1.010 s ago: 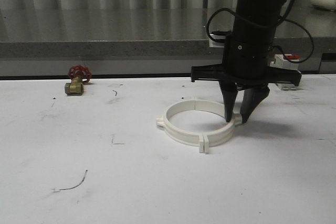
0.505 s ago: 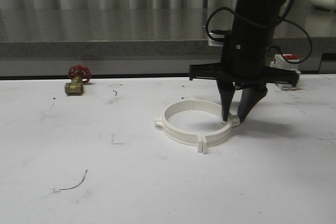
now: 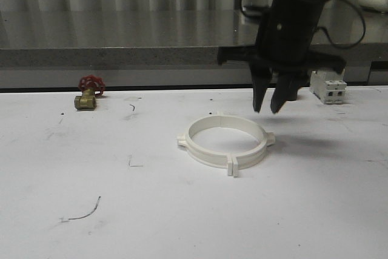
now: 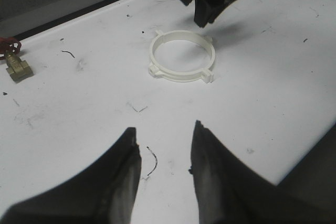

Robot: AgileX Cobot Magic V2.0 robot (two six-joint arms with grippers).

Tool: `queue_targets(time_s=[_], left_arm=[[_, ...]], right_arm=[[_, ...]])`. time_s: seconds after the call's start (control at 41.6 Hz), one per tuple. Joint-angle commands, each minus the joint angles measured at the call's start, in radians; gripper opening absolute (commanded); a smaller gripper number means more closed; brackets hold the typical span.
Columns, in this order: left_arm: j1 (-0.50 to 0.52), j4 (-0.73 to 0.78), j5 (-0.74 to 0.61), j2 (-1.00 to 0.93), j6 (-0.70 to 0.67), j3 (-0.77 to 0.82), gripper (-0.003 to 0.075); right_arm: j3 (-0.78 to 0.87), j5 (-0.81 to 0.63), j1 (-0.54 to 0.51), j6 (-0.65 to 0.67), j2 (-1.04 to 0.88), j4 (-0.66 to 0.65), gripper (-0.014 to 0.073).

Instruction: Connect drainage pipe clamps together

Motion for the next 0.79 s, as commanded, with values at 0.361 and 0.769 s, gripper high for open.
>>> queue_targets(time_s=[0.361,0.769], left_arm=[[0.0,-0.018,-0.071,0.0,0.0,-0.027,0.0242],[0.0,-0.018,-0.071,0.0,0.0,-0.027,0.0242]], right_arm=[[0.291,-0.233,-0.107,-0.299,-0.531,0.054,0.0251],[0.787,-0.355,-0.202,-0.331,-1.023,0.094,0.0251]])
